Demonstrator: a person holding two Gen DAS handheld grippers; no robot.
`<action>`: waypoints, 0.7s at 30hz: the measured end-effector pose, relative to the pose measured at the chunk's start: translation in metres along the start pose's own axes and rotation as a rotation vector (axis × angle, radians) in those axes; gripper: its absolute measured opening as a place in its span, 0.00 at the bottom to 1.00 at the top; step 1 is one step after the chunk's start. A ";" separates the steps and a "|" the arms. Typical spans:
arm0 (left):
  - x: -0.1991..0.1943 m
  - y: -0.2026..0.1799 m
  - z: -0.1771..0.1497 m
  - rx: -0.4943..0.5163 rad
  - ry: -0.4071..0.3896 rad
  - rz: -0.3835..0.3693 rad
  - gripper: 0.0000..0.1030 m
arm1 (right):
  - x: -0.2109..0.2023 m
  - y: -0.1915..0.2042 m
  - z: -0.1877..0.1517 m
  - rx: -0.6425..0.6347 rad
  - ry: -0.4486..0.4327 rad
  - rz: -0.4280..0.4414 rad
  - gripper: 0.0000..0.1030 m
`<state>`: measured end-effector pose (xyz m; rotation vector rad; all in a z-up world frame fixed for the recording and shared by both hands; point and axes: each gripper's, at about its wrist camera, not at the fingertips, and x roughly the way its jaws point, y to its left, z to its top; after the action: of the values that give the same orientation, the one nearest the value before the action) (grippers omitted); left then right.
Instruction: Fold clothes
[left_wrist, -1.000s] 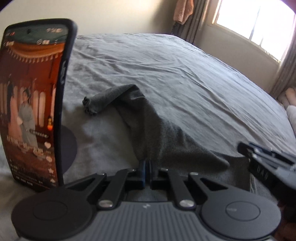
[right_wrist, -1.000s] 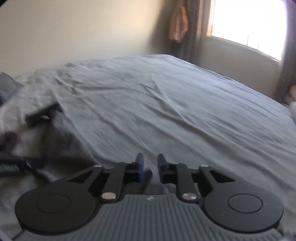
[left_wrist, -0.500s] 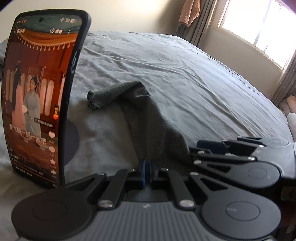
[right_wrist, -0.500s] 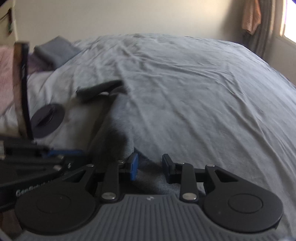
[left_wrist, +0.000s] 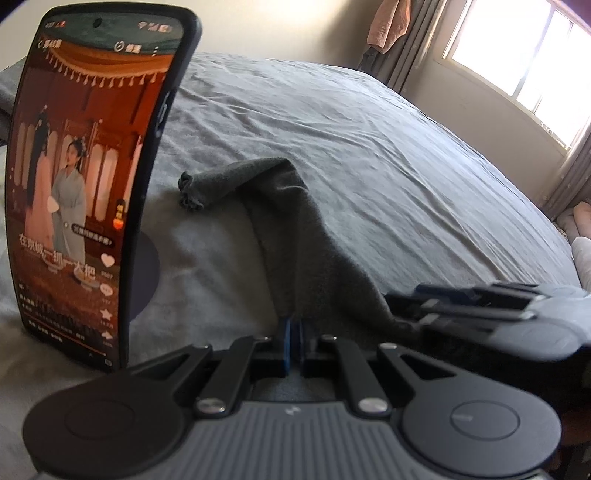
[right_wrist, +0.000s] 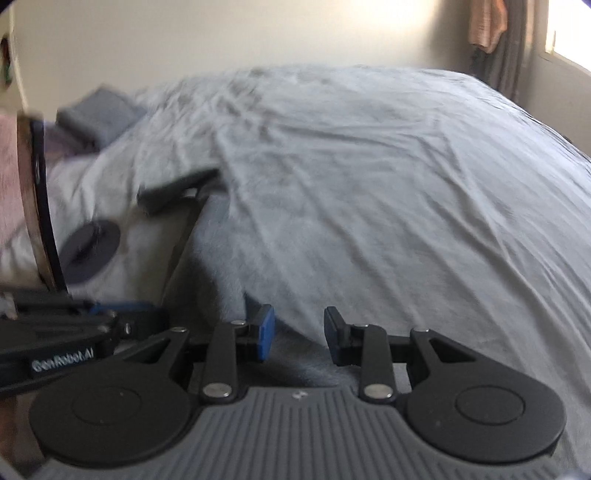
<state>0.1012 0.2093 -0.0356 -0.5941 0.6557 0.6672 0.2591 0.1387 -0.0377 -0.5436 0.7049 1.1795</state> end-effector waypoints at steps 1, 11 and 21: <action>0.000 0.001 0.000 -0.001 0.002 -0.001 0.05 | 0.002 0.007 -0.001 -0.034 0.002 -0.005 0.21; 0.000 -0.002 0.000 0.010 0.000 -0.003 0.05 | -0.015 -0.011 0.000 0.129 -0.149 -0.208 0.04; -0.001 -0.001 0.000 -0.010 0.003 -0.005 0.06 | 0.000 -0.019 0.016 0.167 -0.140 -0.055 0.37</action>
<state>0.1013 0.2088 -0.0349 -0.6060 0.6539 0.6649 0.2804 0.1442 -0.0262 -0.3355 0.6573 1.0848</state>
